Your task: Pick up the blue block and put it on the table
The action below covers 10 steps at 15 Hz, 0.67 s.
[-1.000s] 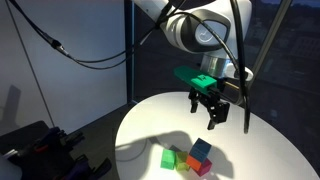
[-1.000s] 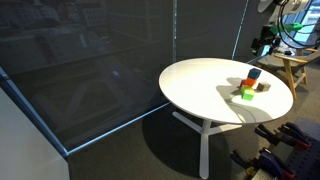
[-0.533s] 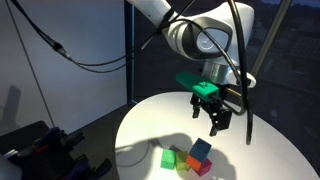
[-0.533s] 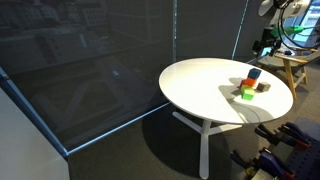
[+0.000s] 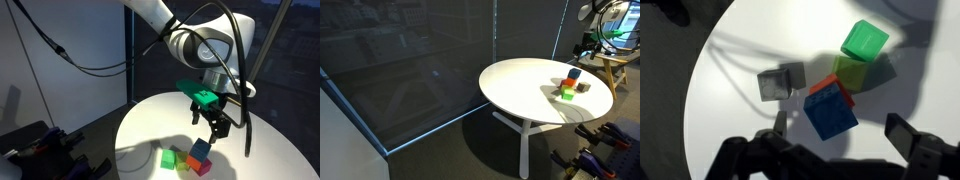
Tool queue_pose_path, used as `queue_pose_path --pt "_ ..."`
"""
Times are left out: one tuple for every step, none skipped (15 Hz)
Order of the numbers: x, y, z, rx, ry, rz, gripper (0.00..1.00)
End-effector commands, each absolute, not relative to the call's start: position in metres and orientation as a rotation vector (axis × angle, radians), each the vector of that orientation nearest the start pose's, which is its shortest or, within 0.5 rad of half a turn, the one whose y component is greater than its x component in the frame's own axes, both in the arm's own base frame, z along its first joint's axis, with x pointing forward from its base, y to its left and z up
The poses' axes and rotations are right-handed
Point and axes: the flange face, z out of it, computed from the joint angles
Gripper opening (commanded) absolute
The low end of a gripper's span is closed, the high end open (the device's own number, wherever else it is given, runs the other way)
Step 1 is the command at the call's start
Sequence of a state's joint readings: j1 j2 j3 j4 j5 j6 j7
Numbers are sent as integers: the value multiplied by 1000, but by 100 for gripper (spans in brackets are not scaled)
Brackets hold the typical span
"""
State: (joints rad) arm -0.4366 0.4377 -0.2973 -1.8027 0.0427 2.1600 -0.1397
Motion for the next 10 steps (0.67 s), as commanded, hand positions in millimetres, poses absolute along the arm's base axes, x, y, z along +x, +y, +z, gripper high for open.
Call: queue_pose_path --pt "491 -425 303 -3057 926 142 100" --pt "491 -426 300 -3059 926 143 100" --pt "491 -426 298 -3060 925 147 100" --pt "492 -427 296 -3062 926 148 100" --pt "492 -428 295 -3063 927 148 100" --pt "492 -429 293 -3063 927 147 100" --pt "493 -430 291 -3063 927 146 100" --pt "493 -431 290 -3063 928 144 100" --pt "493 -432 288 -3064 931 142 100" --pt "493 -433 286 -3064 933 141 100"
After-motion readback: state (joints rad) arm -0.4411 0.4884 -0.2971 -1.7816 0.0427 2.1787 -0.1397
